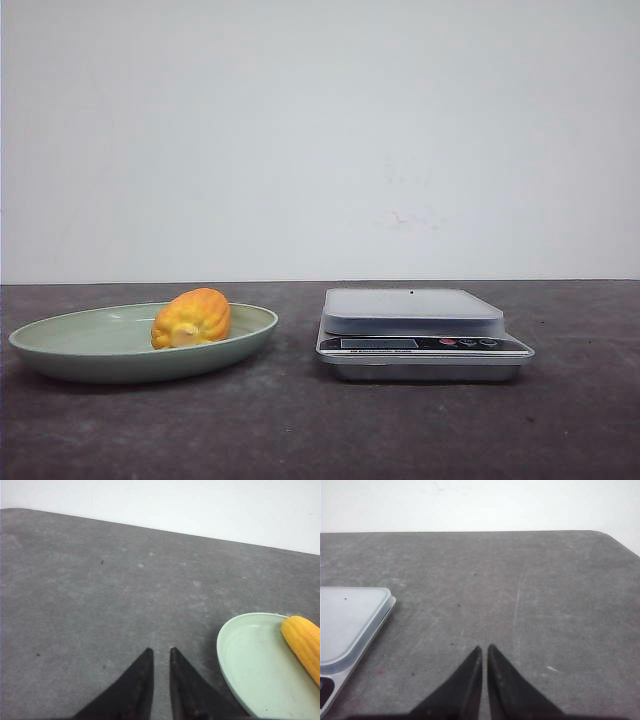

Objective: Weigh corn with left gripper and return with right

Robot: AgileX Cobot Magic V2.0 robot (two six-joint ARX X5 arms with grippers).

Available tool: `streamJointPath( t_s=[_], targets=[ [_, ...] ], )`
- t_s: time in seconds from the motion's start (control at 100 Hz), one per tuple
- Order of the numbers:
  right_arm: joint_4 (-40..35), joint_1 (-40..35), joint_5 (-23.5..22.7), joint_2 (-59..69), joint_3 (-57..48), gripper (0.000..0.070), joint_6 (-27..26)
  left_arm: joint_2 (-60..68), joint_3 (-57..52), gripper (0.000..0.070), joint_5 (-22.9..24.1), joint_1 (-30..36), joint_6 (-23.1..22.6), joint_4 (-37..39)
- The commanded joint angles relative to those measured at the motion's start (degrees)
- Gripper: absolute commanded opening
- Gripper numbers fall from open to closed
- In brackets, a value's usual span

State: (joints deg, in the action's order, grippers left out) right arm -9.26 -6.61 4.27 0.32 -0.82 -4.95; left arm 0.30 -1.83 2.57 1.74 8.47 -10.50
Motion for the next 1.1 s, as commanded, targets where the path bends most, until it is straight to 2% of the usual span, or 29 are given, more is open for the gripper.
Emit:
streamJointPath(
  t_s=[0.0,0.31,0.46,0.55,0.62,0.8,0.94,1.04,1.07,1.09],
  targets=[
    [0.24,0.02,0.09,-0.09,0.22,0.0012,-0.81,-0.11,0.92,0.0022,-0.26,0.0,-0.48,-0.22],
    [2.6,0.02,0.26,-0.09,0.22,0.0012,-0.46,-0.11,0.92,0.0022,-0.26,0.0,0.17,-0.17],
    [3.87,0.0,-0.48,-0.09,0.22,0.0012,-2.64,-0.11,0.92,0.0022,-0.26,0.0,0.35,0.98],
    [3.85,0.0,-2.93,-0.07,-0.2,0.0004,-5.77,-0.11,0.74,0.001,-1.27,0.0,4.31,2.89],
    [2.14,0.0,-2.82,0.48,-1.99,0.0004,-9.49,0.2,-0.94,0.0013,-1.51,0.0,7.63,2.58],
    [-0.11,0.0,-2.75,7.69,-11.91,0.0003,-12.83,6.32,-10.91,0.0015,-2.19,0.66,13.35,2.51],
    [-2.27,0.0,-3.45,17.79,-22.93,0.0003,-12.94,16.35,-24.15,0.0015,-2.19,0.63,11.17,-0.96],
    [-4.07,0.0,-6.84,24.2,-30.62,0.0006,-12.15,25.33,-35.17,0.0013,-2.21,0.63,7.8,-6.88],
    [-4.72,0.0,-7.8,25.79,-32.72,0.002,-12.13,27.89,-38.16,0.0013,-2.54,0.66,6.78,-8.22],
    [-5.07,0.0,-8.35,26.88,-34.01,0.0054,-12.15,29.57,-40.0,0.0017,-2.95,0.66,6.08,-8.96]
  ],
)
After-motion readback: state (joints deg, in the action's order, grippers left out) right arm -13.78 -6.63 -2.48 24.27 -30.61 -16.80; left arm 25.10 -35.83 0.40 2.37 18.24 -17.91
